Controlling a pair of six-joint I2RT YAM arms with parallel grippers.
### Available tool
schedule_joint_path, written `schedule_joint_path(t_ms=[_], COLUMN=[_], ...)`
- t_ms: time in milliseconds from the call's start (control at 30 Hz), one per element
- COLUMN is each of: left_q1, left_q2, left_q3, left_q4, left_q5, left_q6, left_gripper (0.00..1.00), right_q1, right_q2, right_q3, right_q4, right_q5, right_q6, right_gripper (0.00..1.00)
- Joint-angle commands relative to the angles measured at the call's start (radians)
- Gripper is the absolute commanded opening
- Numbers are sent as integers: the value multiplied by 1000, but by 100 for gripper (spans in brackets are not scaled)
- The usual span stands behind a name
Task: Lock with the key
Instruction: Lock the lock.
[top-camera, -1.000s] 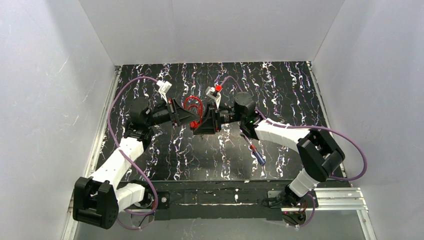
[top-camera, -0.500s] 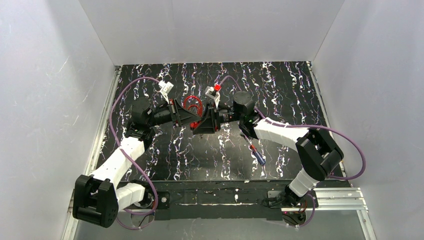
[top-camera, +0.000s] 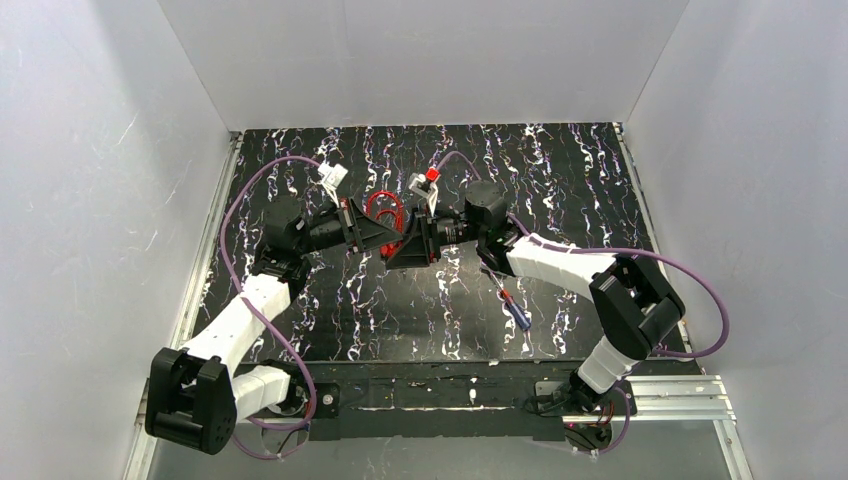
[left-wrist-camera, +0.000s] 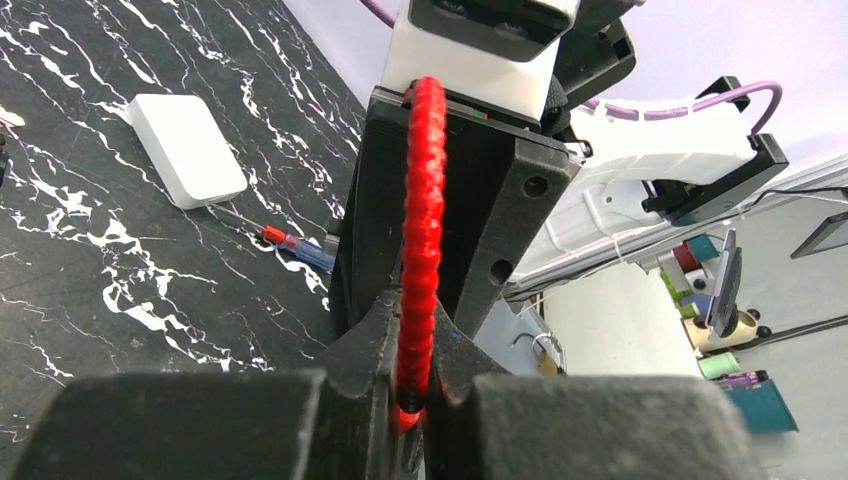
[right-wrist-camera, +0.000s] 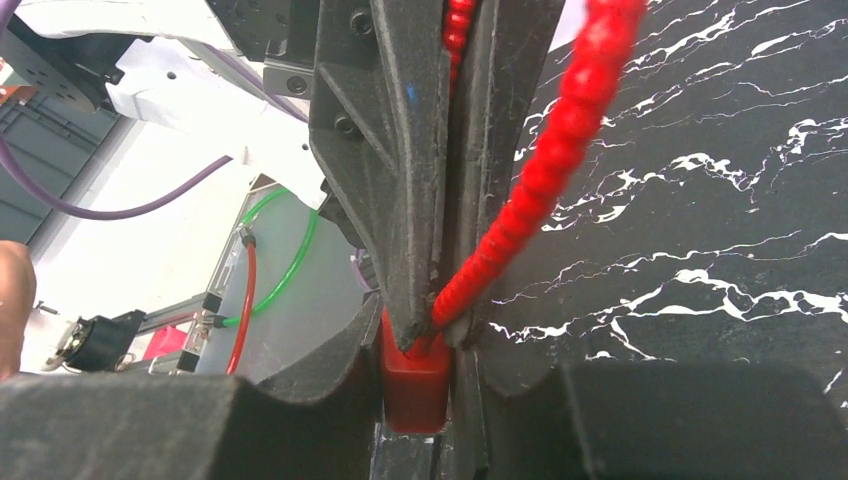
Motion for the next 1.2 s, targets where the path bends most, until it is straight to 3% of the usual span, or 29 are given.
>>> schedule_joint_path(t_ms=[0,167,267,400,833,1167], left_q1=[17,71,104,131,148,148], left_q2=[-1,-5,-2,-6,-23,-17], left_q3=[-9,16,40,54,25,16], left_q4=[-3,-1,-1,19,76,107], left_q5=[-13,-29,-39,-46,-55,-59], left_q6=[-54,-93,-127,-167,-222,-240], left_gripper=[0,0,0,0,0,0], right_q1=[-21,-55,-69,-83,-83,-69], right_q2=[-5,-18,-34,-48,24,36], right_q3=[83,70,49,16,-39,-40], right_q4=[21,-6,-8,13,369,361], right_q5=[-6,-14,-11,-4,27,35], right_q6=[-19,-12,7,39,321,311], right_gripper=[22,65,75,76,65,56])
